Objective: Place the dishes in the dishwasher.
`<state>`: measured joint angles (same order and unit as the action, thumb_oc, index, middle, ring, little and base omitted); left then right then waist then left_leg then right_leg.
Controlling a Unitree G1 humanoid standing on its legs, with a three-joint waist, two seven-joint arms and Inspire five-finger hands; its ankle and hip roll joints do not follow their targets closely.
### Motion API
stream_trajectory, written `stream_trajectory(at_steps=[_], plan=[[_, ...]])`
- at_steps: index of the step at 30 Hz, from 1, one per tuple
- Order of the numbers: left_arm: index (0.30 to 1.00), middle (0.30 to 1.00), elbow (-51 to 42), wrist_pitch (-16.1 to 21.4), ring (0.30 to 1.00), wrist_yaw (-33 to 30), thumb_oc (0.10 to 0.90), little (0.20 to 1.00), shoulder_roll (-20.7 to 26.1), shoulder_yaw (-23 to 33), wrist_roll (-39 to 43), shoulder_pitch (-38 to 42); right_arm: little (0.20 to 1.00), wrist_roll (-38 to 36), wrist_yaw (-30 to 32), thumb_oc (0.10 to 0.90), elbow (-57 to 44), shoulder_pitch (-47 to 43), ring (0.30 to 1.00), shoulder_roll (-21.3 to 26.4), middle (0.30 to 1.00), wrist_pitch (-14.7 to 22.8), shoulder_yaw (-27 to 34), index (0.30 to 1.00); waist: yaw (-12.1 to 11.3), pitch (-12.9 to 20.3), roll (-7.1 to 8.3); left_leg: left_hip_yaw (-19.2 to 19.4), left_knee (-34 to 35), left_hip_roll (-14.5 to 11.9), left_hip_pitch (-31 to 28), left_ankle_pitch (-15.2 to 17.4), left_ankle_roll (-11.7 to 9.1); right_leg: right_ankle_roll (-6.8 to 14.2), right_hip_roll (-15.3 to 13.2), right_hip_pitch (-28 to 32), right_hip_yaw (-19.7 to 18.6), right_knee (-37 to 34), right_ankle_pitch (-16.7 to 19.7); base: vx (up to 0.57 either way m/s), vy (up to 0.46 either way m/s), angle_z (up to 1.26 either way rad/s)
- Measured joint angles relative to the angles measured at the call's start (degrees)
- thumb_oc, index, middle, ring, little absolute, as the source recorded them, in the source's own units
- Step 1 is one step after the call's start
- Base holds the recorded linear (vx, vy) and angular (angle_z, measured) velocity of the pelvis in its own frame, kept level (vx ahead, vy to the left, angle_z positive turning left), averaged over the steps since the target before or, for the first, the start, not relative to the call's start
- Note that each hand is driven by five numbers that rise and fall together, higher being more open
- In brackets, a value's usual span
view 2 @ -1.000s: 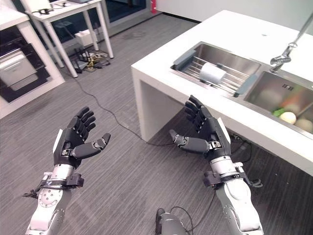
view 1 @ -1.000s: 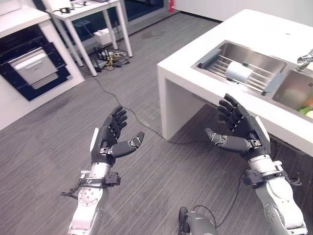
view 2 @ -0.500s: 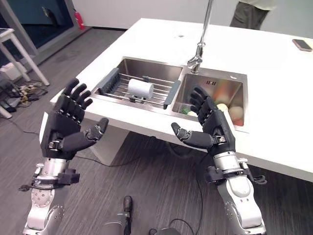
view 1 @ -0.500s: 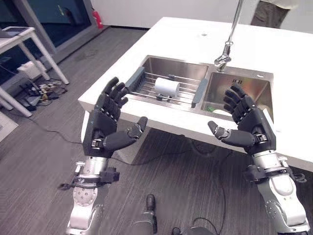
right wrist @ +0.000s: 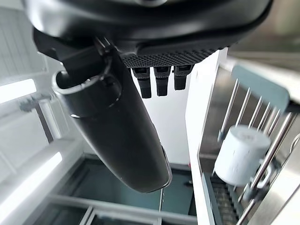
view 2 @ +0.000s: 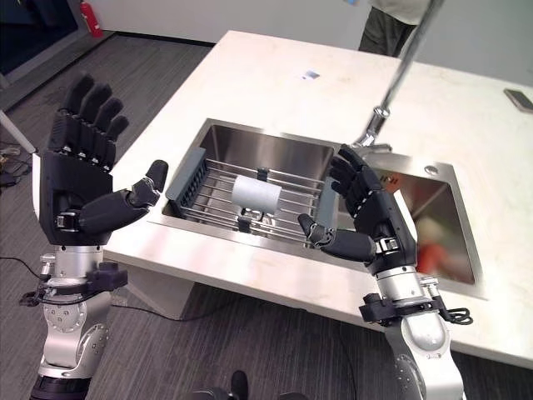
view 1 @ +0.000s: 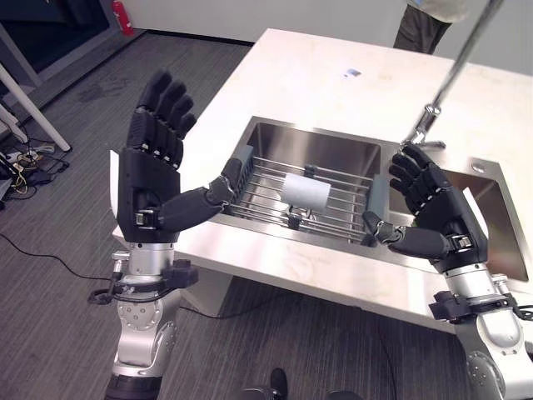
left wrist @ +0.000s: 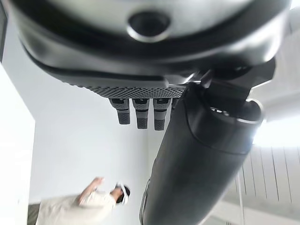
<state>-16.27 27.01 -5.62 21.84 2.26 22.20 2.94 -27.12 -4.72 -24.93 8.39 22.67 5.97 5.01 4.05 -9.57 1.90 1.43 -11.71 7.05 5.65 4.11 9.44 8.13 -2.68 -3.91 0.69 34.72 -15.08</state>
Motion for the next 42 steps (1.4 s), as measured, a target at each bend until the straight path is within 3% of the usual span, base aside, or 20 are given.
stream_trajectory(at_steps=[1, 2, 4, 6, 8, 10, 13, 14, 15, 20, 23, 26, 28, 29, 30, 31, 32, 36, 38, 42], plan=[[0.9, 0.9, 0.1, 0.0, 0.9, -0.5, 0.8, 0.9, -0.1, 0.2, 0.0, -0.1, 0.9, 0.0, -0.4, 0.8, 0.0, 0.4, 0.9, -0.3, 0.9, 0.1, -1.3, 0.9, 0.2, 0.0, 0.52, 0.0, 0.1, 0.0, -0.5, 0.1, -0.1, 0.4, 0.5, -3.9, -1.7, 8.1, 0.4, 0.14, 0.039, -0.07], [0.9, 0.9, -0.2, 0.2, 0.9, -0.6, 0.8, 0.9, 0.1, -0.2, -0.5, -0.3, 0.9, 0.1, -1.0, 0.8, 0.0, 0.7, 0.9, -0.3, 0.9, 0.1, -3.1, 0.9, 0.2, 0.0, 0.47, 1.0, 0.3, -1.1, -1.6, 0.9, -0.3, -0.1, 0.3, -8.1, 0.3, 9.6, 0.1, 0.17, 0.003, -0.28], [0.9, 0.9, -0.5, 0.3, 0.9, -1.2, 0.8, 0.9, 2.1, -0.3, -1.7, -0.3, 0.9, 0.1, -1.7, 0.8, 0.4, 0.5, 0.9, 0.9, 0.9, 0.2, -4.5, 0.9, -0.3, 0.0, 0.37, 4.0, 2.2, -2.1, -2.9, 1.3, -1.3, -2.3, -2.3, -9.8, 7.6, -2.6, 1.1, 0.14, -0.109, -0.59], [0.9, 0.9, -1.2, 0.6, 0.9, 0.2, 0.8, 0.9, 4.1, -0.4, -2.4, 0.2, 0.9, 0.0, -1.5, 0.8, 0.7, 0.7, 0.9, 1.2, 0.9, 0.3, -3.6, 0.9, 0.0, 0.0, 0.76, 5.2, 1.7, -1.5, -2.4, 2.2, -2.1, -2.7, -3.8, -10.6, 9.1, -15.6, 4.3, 0.07, -0.16, -0.42], [0.9, 0.9, -1.2, 0.6, 0.9, 1.0, 0.8, 0.9, 3.9, -0.7, -2.7, 0.2, 0.9, -0.1, -1.2, 0.8, 0.8, 0.3, 0.9, 1.3, 0.9, 0.2, -3.6, 0.9, 0.4, 0.0, 0.76, 6.3, 1.1, -0.8, -2.5, 2.6, -2.4, -3.1, -6.6, -12.8, 8.8, -15.0, 6.9, 0.08, -0.217, -0.23], [0.9, 0.9, -1.3, 0.5, 0.9, 0.8, 0.8, 0.9, 3.9, -1.8, -2.9, -0.1, 0.9, -0.1, -1.3, 0.8, 0.8, -0.6, 0.9, 1.3, 0.9, 0.1, -4.1, 0.9, 0.1, 0.0, 0.72, 7.7, 0.7, -0.8, -3.1, 3.1, -2.6, -2.8, -7.4, -13.8, 6.9, -13.5, 8.5, 0.08, -0.22, -0.29], [0.9, 0.9, -2.5, 0.5, 0.9, -0.1, 0.8, 0.9, 3.9, -2.3, -2.8, -0.4, 0.9, -0.1, -1.0, 0.8, 0.8, -2.3, 0.9, 1.9, 0.9, -0.2, -4.3, 0.9, 0.0, 0.1, 0.9, 8.8, 0.9, -1.1, -3.4, 3.4, -3.0, -3.0, -7.1, -11.1, 5.4, -13.7, 8.3, 0.09, -0.279, -0.23], [0.9, 0.9, -2.5, 0.4, 0.9, -0.4, 0.8, 0.9, 3.9, -2.3, -2.8, -0.6, 0.9, -0.1, -1.0, 0.8, 1.0, -3.4, 0.9, 2.1, 0.9, -0.2, -4.4, 0.9, -0.4, 0.2, 0.7, 9.4, 0.5, -1.9, -3.6, 3.8, -3.8, -3.6, -6.6, -10.0, 5.9, -15.6, 11.1, 0.1, -0.348, -0.35], [0.9, 0.9, -2.5, 0.4, 0.9, -0.4, 0.8, 0.9, 3.8, -2.3, -2.8, -0.8, 0.9, -0.1, -0.7, 0.8, 1.2, -3.6, 0.9, 2.2, 0.9, -0.3, -4.4, 0.9, -0.2, 0.2, 0.5, 9.4, -0.2, -2.9, -3.6, 4.2, -4.5, -4.3, -5.8, -9.5, 6.3, -15.9, 11.4, 0.09, -0.363, -0.28], [0.9, 0.9, -3.0, 0.2, 0.9, -0.7, 0.8, 0.9, 4.0, -2.4, -2.6, -1.8, 0.9, -0.1, 0.6, 0.8, 1.8, -3.4, 0.9, 2.6, 0.9, -0.7, -3.7, 0.9, 0.8, 1.0, 0.23, 10.0, -1.7, -8.6, -3.8, 5.7, -9.0, -9.0, 0.1, -9.2, 7.0, -15.3, 9.1, 0.08, -0.305, -0.21], [0.9, 0.9, -4.5, -0.7, 0.9, 0.4, 0.8, 0.9, 4.1, -2.3, -2.4, -2.2, 0.9, -0.1, 0.5, 0.8, 2.2, -3.0, 0.9, 3.7, 0.9, -1.0, -3.6, 0.9, 1.0, 1.3, -0.13, 10.0, -0.6, -9.6, -4.9, 4.2, -11.5, -11.5, 1.4, -9.9, 6.6, -12.8, 6.6, 0.07, -0.206, -0.1], [0.9, 0.9, -4.7, -0.6, 0.9, 1.4, 0.8, 0.9, 4.1, -2.3, -3.6, -3.1, 0.9, -0.1, 0.1, 0.8, 2.9, -2.5, 0.9, 5.5, 0.9, -1.2, -3.5, 0.9, -0.2, 1.3, 0.06, 8.2, -6.5, -10.0, -2.5, 3.2, -12.8, -12.7, 1.0, -9.1, 5.8, -11.6, 6.0, 0.01, 0.017, -0.13], [0.9, 0.9, -4.5, -0.6, 0.9, 1.8, 0.8, 0.9, 4.4, -2.2, -7.0, -3.8, 0.9, -0.1, 0.0, 0.8, 3.0, -2.4, 0.9, 5.3, 0.9, -1.2, -3.5, 0.9, 0.5, 1.3, -0.03, 7.0, -5.2, -12.4, 0.4, 3.3, -13.2, -12.1, 1.7, -8.5, 7.0, -13.2, 5.8, 0.04, 0.143, 0.22], [0.9, 0.9, -4.1, -1.1, 0.9, 2.4, 0.8, 0.9, 4.4, -2.2, -7.4, -5.6, 0.9, -0.1, 0.0, 0.8, 3.6, -2.2, 0.9, 5.3, 0.9, -1.3, -3.5, 0.9, 0.3, 1.2, -0.31, 4.6, -4.1, -13.5, 3.1, 3.2, -13.2, -4.6, 2.4, -7.4, 7.7, -15.8, 5.8, 0.06, 0.201, 0.2], [0.9, 0.9, -3.9, -1.9, 0.9, 2.8, 0.8, 0.9, 4.3, -1.8, -7.1, -6.3, 0.9, -0.2, -0.3, 0.8, 3.2, -2.0, 0.9, 7.0, 0.9, -1.3, -2.1, 0.9, 0.3, 1.0, -2.47, 1.7, -4.3, -16.4, 4.3, 2.5, -14.3, -10.6, 1.4, -9.3, 7.9, -8.4, 3.2, 0.06, 0.23, 0.17], [0.9, 0.9, -3.3, -2.0, 0.9, 2.9, 0.8, 0.9, 4.7, -1.3, -6.9, -6.2, 0.9, -0.2, -0.6, 0.8, 2.8, -1.9, 0.9, 7.8, 0.9, -1.2, -0.4, 0.9, 0.5, 0.8, -2.65, 0.9, -4.0, -17.7, 4.4, 2.3, -15.5, -13.2, 1.3, -8.9, 5.4, -7.6, 1.5, 0.03, 0.178, 0.13], [0.9, 0.9, -1.8, -2.3, 0.9, 3.2, 0.8, 0.9, 3.9, -1.3, -6.9, -6.6, 0.9, -0.2, -0.2, 0.8, 3.5, -1.9, 0.9, 7.3, 0.9, -1.5, 1.0, 0.9, 0.3, 1.3, -3.98, 0.7, -3.7, -18.1, 4.5, 2.1, -15.7, -12.1, 1.3, -8.7, 5.6, -7.3, 0.9, 0.04, 0.197, 0.01], [0.9, 0.9, -1.4, -3.3, 0.9, 4.9, 0.8, 0.9, 5.4, 0.6, -7.4, -6.6, 0.9, -0.2, -0.3, 0.8, 3.2, 0.7, 0.9, 6.9, 0.9, -2.3, 4.6, 0.9, 1.1, 1.9, -5.8, 6.0, -2.0, -17.4, 2.4, 2.3, -14.8, -11.4, 0.8, -9.7, 5.5, -7.7, 1.8, 0.07, 0.214, -0.04], [0.9, 0.9, -1.4, -4.0, 0.9, 5.5, 0.8, 0.9, 8.1, 3.1, -7.4, -7.1, 0.9, -0.2, -0.6, 0.8, 3.2, 2.0, 0.9, 6.7, 0.9, -2.8, 5.2, 0.9, 1.0, 1.9, -5.28, 8.1, 0.2, -16.2, 0.9, -0.3, -15.9, -9.8, -0.9, -9.7, 5.3, -8.1, 2.0, 0.09, 0.206, 0.08], [0.9, 0.9, -0.4, -4.6, 0.9, 6.8, 0.8, 0.9, 11.2, 8.8, -6.9, -8.2, 0.9, -0.1, -1.0, 0.8, 3.2, 1.9, 0.9, 4.3, 0.9, -3.0, 5.0, 0.9, 0.1, 1.9, -5.01, 8.8, 0.4, -12.4, -0.6, 1.1, -12.7, -5.8, -4.4, -6.9, 5.0, -12.2, 3.5, 0.07, 0.175, 0.06]])
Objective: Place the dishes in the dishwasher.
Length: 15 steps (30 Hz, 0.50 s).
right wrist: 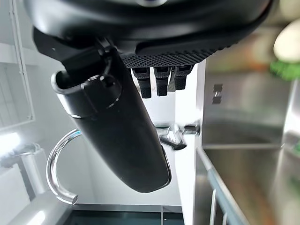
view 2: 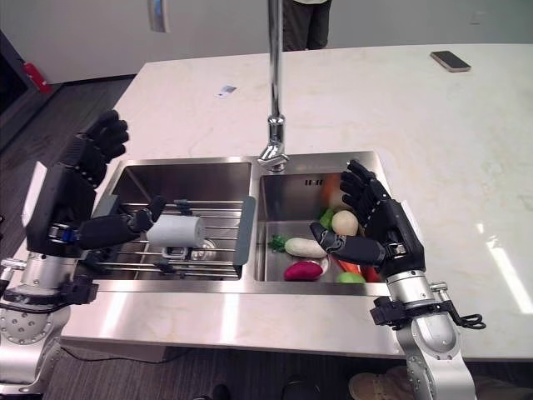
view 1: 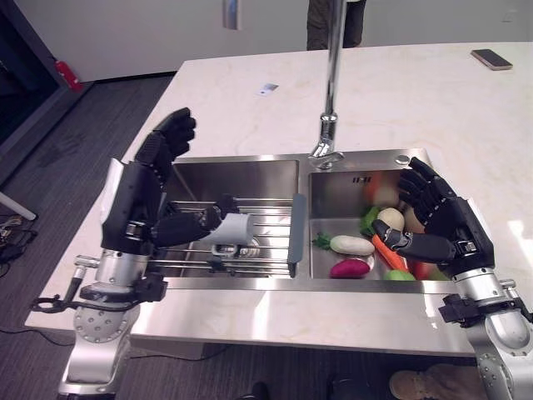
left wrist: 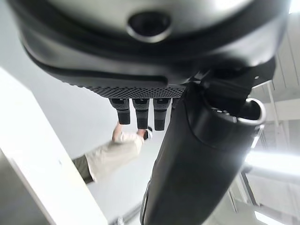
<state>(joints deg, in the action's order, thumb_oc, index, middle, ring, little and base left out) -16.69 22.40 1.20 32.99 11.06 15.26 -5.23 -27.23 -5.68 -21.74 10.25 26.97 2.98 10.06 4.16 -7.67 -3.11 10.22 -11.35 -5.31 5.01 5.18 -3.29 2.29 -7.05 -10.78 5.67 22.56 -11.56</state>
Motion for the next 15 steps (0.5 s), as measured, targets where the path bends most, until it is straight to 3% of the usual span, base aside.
stream_trajectory(at_steps=[1, 4, 7, 12, 14, 15], plan=[[0.9, 0.9, -0.1, -0.3, 0.9, 1.0, 0.8, 0.9, 0.0, 0.5, 0.4, -0.5, 0.9, 0.1, 0.0, 0.8, 0.0, 0.0, 0.9, 0.0, 0.9, 0.0, 0.0, 0.9, -0.2, 0.0, 0.12, 0.1, -0.1, 0.5, -0.1, 0.3, 0.5, 0.5, -0.5, 0.5, 0.0, -0.7, 0.3, 0.03, 0.165, 0.02], [0.9, 0.9, 1.0, -6.4, 0.9, 6.2, 0.8, 0.9, 1.8, -2.4, 1.8, 0.6, 0.9, 2.1, -0.1, 0.8, 0.3, -2.8, 0.9, 0.7, 0.9, -0.8, -0.8, 0.9, -1.2, 0.2, 0.96, 0.5, -0.4, 1.7, -0.2, 0.9, 1.6, 1.8, -1.7, 1.4, -0.2, -2.7, 1.3, 0.03, 0.142, -0.02], [0.9, 0.9, 4.5, -10.5, 0.9, 10.9, 0.8, 0.9, 11.2, -4.0, 1.1, 0.6, 0.9, 2.2, -0.3, 0.8, 0.3, -4.6, 0.9, 3.9, 0.9, -1.0, -0.5, 0.9, -1.0, 0.4, 1.69, 0.9, -0.4, 1.9, -0.3, 1.1, 2.0, 2.2, -1.8, 2.1, -0.3, -3.6, 2.1, 0.02, 0.093, -0.06], [0.9, 0.9, 7.4, -11.8, 0.9, 12.6, 0.8, 0.9, 13.1, -4.0, -2.7, 1.7, 0.9, 2.2, -1.5, 0.8, 2.5, -4.7, 0.9, 4.2, 0.9, -1.5, -0.2, 0.9, -1.1, 0.5, 1.7, 1.3, -0.3, 1.4, -1.2, 1.2, 2.0, 2.2, -1.4, 2.5, -0.5, -4.1, 2.1, 0.01, 0.042, -0.06], [0.9, 0.9, 7.3, -12.5, 0.9, 14.9, 0.8, 0.9, 15.7, -4.2, -4.7, 3.0, 0.9, 2.2, -2.1, 0.8, 2.6, -4.7, 0.9, 5.1, 0.9, -1.7, -0.2, 0.9, -0.8, 0.6, 1.53, 1.6, -0.2, 1.2, -1.4, 1.1, 1.9, 2.2, -1.2, 2.4, -0.6, -4.0, 2.1, 0.02, 0.027, -0.11], [0.9, 0.9, 7.5, -14.9, 0.9, 18.5, 0.8, 0.9, 21.0, -4.6, -4.9, 5.3, 0.9, 1.2, -2.6, 0.8, 2.6, -5.6, 0.9, 6.2, 0.9, -2.1, -0.2, 0.9, 0.6, 0.9, 0.95, 2.2, -0.1, 1.1, -1.8, 1.1, 1.9, 2.1, -1.1, 2.4, -1.0, -3.8, 2.1, 0.04, 0.042, -0.17]])
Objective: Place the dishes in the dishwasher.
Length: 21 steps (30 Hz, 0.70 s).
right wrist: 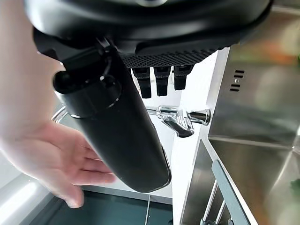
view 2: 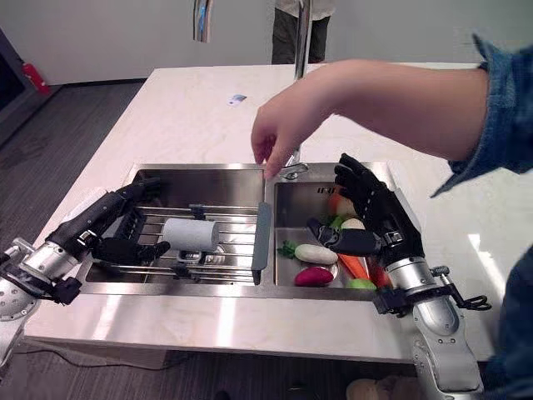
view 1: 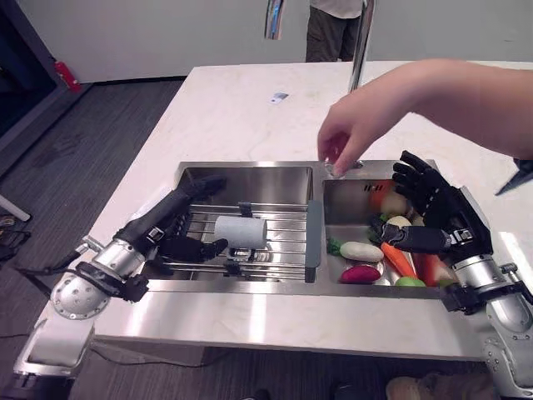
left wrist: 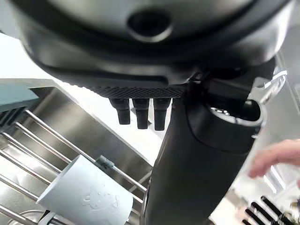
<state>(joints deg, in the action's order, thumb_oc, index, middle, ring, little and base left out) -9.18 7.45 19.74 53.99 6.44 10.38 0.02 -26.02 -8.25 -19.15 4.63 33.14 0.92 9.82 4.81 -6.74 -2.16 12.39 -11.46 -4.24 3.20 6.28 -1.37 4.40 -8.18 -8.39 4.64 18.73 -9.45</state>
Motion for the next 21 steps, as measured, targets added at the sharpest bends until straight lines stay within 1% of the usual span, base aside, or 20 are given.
stream_trajectory(at_steps=[1, 2, 3, 4, 6, 9, 11, 13, 16, 18, 21], plan=[[0.9, 0.9, 0.7, -0.1, 0.9, 0.7, 0.8, 0.9, 0.4, -0.4, 0.2, 2.1, 0.9, 0.0, 0.0, 0.8, 0.0, -0.1, 0.9, 1.0, 0.9, 0.0, 0.0, 0.9, 0.6, 0.5, -0.81, 0.3, 0.2, 0.0, -0.2, 0.0, 0.0, 0.0, 0.0, -0.1, -0.2, 0.2, 0.0, 0.04, 0.043, -0.2], [0.9, 0.9, 4.9, -0.8, 0.9, 2.6, 0.8, 0.9, 4.0, -5.6, 0.6, 7.9, 0.9, -0.9, -0.7, 0.8, 2.9, -1.6, 0.9, 2.2, 0.9, -0.1, -1.1, 0.9, 1.3, 1.0, -1.37, 0.7, 0.4, 0.0, -0.7, -0.1, -0.1, 0.0, 0.3, -0.2, -0.4, 0.3, 0.0, 0.04, 0.047, -0.31], [0.9, 0.9, 12.5, -1.9, 0.9, 3.1, 0.8, 0.9, 6.1, -8.9, 0.6, 13.8, 0.9, -1.2, -1.2, 0.8, 4.6, -2.7, 0.9, 4.2, 0.9, -0.2, -2.3, 0.9, 2.1, 1.9, -2.68, 1.8, 0.9, -0.2, -1.4, 0.0, -0.1, 0.0, 0.2, -0.3, -1.0, 0.6, -0.1, 0.01, 0.032, -0.39], [0.9, 0.9, 14.7, -3.0, 0.9, 3.1, 0.8, 0.9, 5.8, -9.2, 0.6, 15.5, 0.9, -1.2, -1.5, 0.8, 4.7, -2.4, 0.9, 4.3, 0.9, -0.3, -2.2, 0.9, 3.1, 2.3, -3.24, 2.5, 0.9, -0.5, -1.1, 0.0, -0.2, 0.0, 0.6, -1.5, -1.1, 1.3, -0.1, 0.0, 0.027, -0.4], [0.9, 0.9, 14.4, -3.0, 0.9, 3.3, 0.8, 0.9, 5.1, -9.7, 0.5, 15.4, 0.9, -1.2, -2.0, 0.8, 4.7, -2.4, 0.9, 4.4, 0.9, -0.5, -2.2, 0.9, 3.4, 2.3, -3.23, 2.9, 0.9, -0.8, -1.2, -0.1, -0.2, -0.2, 1.0, -1.8, -1.1, 1.5, 0.0, 0.02, 0.02, -0.18], [0.9, 0.9, 14.4, -3.3, 0.9, 3.4, 0.8, 0.9, 5.0, -13.0, -0.1, 15.5, 0.9, -1.3, -3.1, 0.8, 4.7, -2.5, 0.9, 4.5, 0.9, -0.5, -2.3, 0.9, 3.8, 2.3, -3.23, 3.1, 1.0, -1.2, -1.3, -0.1, -0.4, -0.4, 1.4, -1.8, -1.2, 1.5, 0.0, 0.01, 0.008, -0.07], [0.9, 0.9, 15.0, -3.4, 0.9, 3.5, 0.8, 0.9, 3.2, -13.3, -0.1, 15.3, 0.9, -1.3, -3.5, 0.8, 4.7, -2.5, 0.9, 4.5, 0.9, -0.6, -2.3, 0.9, 3.8, 2.3, -3.23, 3.1, 1.0, -1.4, -1.4, -0.2, -0.5, -0.5, 1.7, -1.8, -1.2, 1.6, 0.1, 0.0, 0.0, 0.0], [0.9, 0.9, 16.1, -3.8, 0.9, 3.5, 0.8, 0.9, 2.9, -14.1, -0.9, 15.2, 0.9, -1.3, -4.0, 0.8, 4.7, -2.5, 0.9, 4.5, 0.9, -0.7, -2.3, 0.9, 3.9, 2.3, -3.22, 3.1, 1.0, -1.5, -1.4, -0.2, -0.6, -0.6, 1.8, -1.7, -1.2, 1.5, 0.1, 0.0, 0.0, 0.0], [0.9, 0.9, 20.5, -4.4, 0.9, 3.5, 0.8, 0.9, 2.8, -16.3, -2.8, 15.4, 0.9, -1.3, -4.7, 0.8, 4.7, -2.5, 0.9, 4.5, 0.9, -0.8, -2.3, 0.9, 4.5, 2.3, -3.21, 3.2, 1.0, -1.5, -1.6, -0.3, -0.7, -0.6, 2.0, -1.7, -1.3, 1.5, 0.2, 0.01, 0.002, -0.02], [0.9, 0.9, 24.9, -5.2, 0.9, 3.7, 0.8, 0.9, 0.9, -16.6, -2.9, 15.4, 0.9, -1.3, -5.5, 0.8, 4.7, -2.5, 0.9, 4.5, 0.9, -1.1, -2.3, 0.9, 4.6, 2.3, -3.19, 3.8, 1.2, -1.6, -2.2, -0.3, -0.7, -0.6, 2.2, -1.6, -2.0, 1.5, 0.2, 0.01, 0.006, -0.15], [0.9, 0.9, 26.4, -5.7, 0.9, 4.9, 0.8, 0.9, -0.7, -16.6, -4.9, 14.6, 0.9, -1.3, -6.2, 0.8, 4.7, -2.5, 0.9, 4.5, 0.9, -1.2, -2.3, 0.9, 4.6, 2.2, -3.0, 4.5, 1.6, -1.6, -2.4, -0.3, -0.8, -0.7, 2.4, -1.9, -2.5, 1.5, 0.3, 0.02, 0.004, -0.11]])
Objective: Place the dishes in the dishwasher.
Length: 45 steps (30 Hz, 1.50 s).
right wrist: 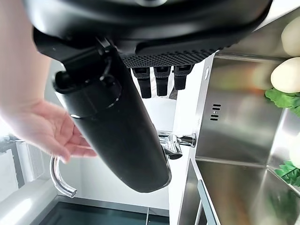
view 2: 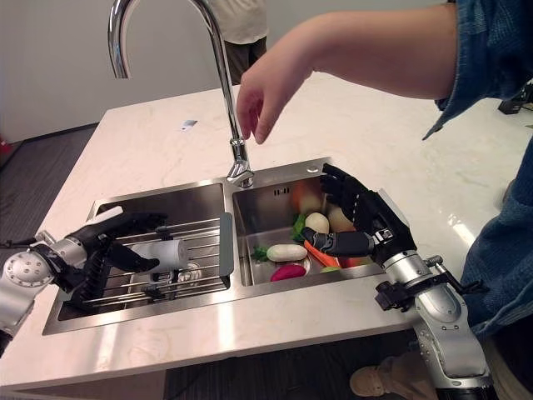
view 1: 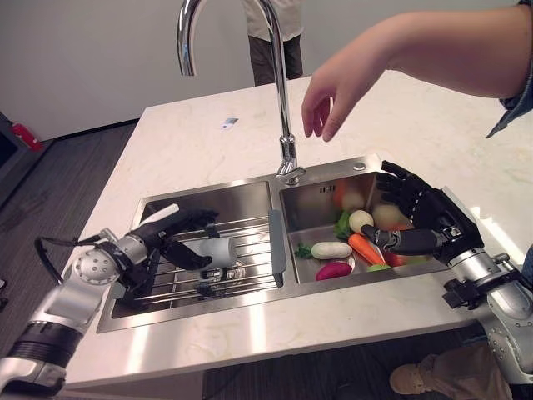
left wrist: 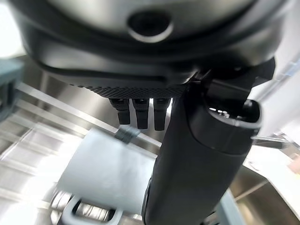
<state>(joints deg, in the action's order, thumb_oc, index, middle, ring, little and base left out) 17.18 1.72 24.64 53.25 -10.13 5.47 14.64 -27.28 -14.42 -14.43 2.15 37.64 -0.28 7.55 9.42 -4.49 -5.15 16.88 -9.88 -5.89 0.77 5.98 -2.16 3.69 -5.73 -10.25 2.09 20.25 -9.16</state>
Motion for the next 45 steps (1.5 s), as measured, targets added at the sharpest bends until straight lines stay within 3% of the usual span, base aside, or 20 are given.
stream_trajectory(at_steps=[12, 21, 22, 24, 25, 31, 32, 33, 35, 40, 45], plan=[[0.9, 0.9, 4.9, 0.0, 0.9, 0.1, 0.8, 0.9, -0.7, 0.0, -3.6, -0.1, 0.9, 0.0, -1.6, 0.8, 0.1, 0.0, 0.9, -0.1, 0.9, 0.0, 0.0, 0.9, 0.1, 0.1, 1.41, 0.3, 0.4, -0.1, -0.9, 0.0, -0.1, -0.1, 0.2, 0.7, -0.1, -0.4, 0.1, 0.0, 0.0, 0.0], [0.9, 0.9, 7.2, 0.6, 0.9, -0.2, 0.8, 0.9, -0.8, -0.6, -6.7, -0.1, 0.9, 0.0, -2.7, 0.8, 0.2, 0.0, 0.9, -0.1, 0.9, 0.0, 0.0, 0.9, 1.4, 0.1, 1.48, 0.3, 0.5, -0.1, -1.0, 0.0, -0.1, -0.1, 0.4, 0.8, -0.2, -0.4, 0.1, -0.01, -0.002, 0.0], [0.841, 0.841, 7.7, 0.6, 0.841, -0.3, 0.761, 0.841, -0.8, -1.1, -7.8, -0.1, 0.9, 0.1, -2.7, 0.8, 0.2, 0.0, 0.9, -0.1, 0.9, 0.0, 0.0, 0.9, 1.5, 0.1, 1.49, 0.4, 0.5, -0.1, -1.0, 0.0, -0.1, -0.1, 0.4, 0.8, -0.2, -0.4, 0.1, 0.0, 0.0, 0.0], [0.441, 0.441, 8.2, 0.7, 0.441, -0.4, 0.494, 0.441, -1.9, -1.3, -9.5, 0.3, 0.9, 0.1, -2.8, 0.8, 0.2, 0.0, 0.9, -0.1, 0.9, 0.0, 0.0, 0.9, 1.6, 0.1, 1.49, 0.6, 0.5, -0.2, -1.1, 0.0, -0.1, -0.1, 0.5, 0.8, -0.4, -0.4, 0.2, -0.01, -0.008, -0.05], [0.3, 0.3, 8.2, 0.8, 0.3, -0.7, 0.4, 0.3, -2.8, -2.0, -11.9, 0.3, 0.9, 0.1, -2.8, 0.8, 0.2, 0.0, 0.9, -0.1, 0.9, 0.0, 0.0, 0.9, 1.6, 0.1, 1.49, 0.8, 0.5, -0.2, -1.2, 0.0, -0.1, -0.1, 0.5, 0.8, -0.5, -0.4, 0.2, -0.01, -0.016, -0.07], [0.3, 0.3, 8.3, 1.3, 0.3, -1.8, 0.4, 0.3, -3.0, -3.8, -17.3, 0.3, 0.9, 0.1, -3.2, 0.8, 0.2, 0.0, 0.9, -0.1, 0.9, -0.1, 0.0, 0.9, 1.7, 0.1, 1.55, 1.7, 0.5, -1.0, -1.7, 0.2, -0.5, -0.2, 1.4, 0.7, -1.3, -0.4, 0.2, -0.01, -0.011, -0.1], [0.658, 0.658, 8.3, 1.2, 0.658, -1.8, 0.638, 0.658, -3.0, -3.8, -17.4, 0.3, 0.9, 0.1, -3.2, 0.8, 0.2, 0.0, 0.9, -0.1, 0.9, -0.1, 0.0, 0.9, 1.6, 0.1, 1.56, 1.7, 0.5, -1.1, -1.7, 0.2, -0.5, -0.2, 1.5, 0.7, -1.3, -0.4, 0.2, 0.0, 0.0, 0.0], [0.9, 0.9, 8.6, -0.1, 0.9, -3.0, 0.8, 0.9, -5.0, -3.0, -16.9, 0.2, 0.9, 0.1, -3.2, 0.8, 0.2, 0.0, 0.9, -0.4, 0.9, -0.1, 0.0, 0.9, 1.4, 0.1, 1.57, 1.7, 0.5, -1.1, -1.7, 0.2, -0.5, -0.2, 1.4, 0.7, -1.2, -0.4, 0.2, 0.0, 0.0, 0.0], [0.9, 0.9, 9.0, -0.7, 0.9, -4.0, 0.8, 0.9, -7.4, -3.1, -16.8, 0.0, 0.9, 0.1, -3.4, 0.8, 0.2, 0.0, 0.9, -0.6, 0.9, -0.2, -0.1, 0.9, 1.1, 0.1, 1.7, 1.7, 0.5, -1.0, -1.7, 0.2, -0.5, -0.2, 1.4, 0.7, -1.2, -0.4, 0.2, 0.0, 0.0, 0.0], [0.9, 0.9, 7.0, -1.6, 0.9, -5.1, 0.8, 0.9, -7.1, -2.4, -14.7, -0.8, 0.9, 0.1, -3.5, 0.8, 0.2, 0.0, 0.9, -0.6, 0.9, -0.3, 0.0, 0.9, 0.8, 0.1, 2.02, 1.6, 0.6, -1.0, -1.7, 0.2, -0.6, -0.1, 1.1, 0.7, -1.1, -0.4, 0.2, 0.0, 0.0, 0.0], [0.9, 0.9, -0.3, -0.4, 0.9, -8.3, 0.8, 0.9, -7.1, 4.3, -11.0, -4.7, 0.9, 0.3, -3.5, 0.8, 0.2, 0.1, 0.9, -0.6, 0.9, -0.4, 0.2, 0.9, -0.6, -0.1, 2.29, 1.3, 1.2, -1.0, -1.7, 0.0, -0.9, -0.2, 1.0, 0.8, -0.8, -0.7, 0.2, 0.0, 0.003, 0.02]])
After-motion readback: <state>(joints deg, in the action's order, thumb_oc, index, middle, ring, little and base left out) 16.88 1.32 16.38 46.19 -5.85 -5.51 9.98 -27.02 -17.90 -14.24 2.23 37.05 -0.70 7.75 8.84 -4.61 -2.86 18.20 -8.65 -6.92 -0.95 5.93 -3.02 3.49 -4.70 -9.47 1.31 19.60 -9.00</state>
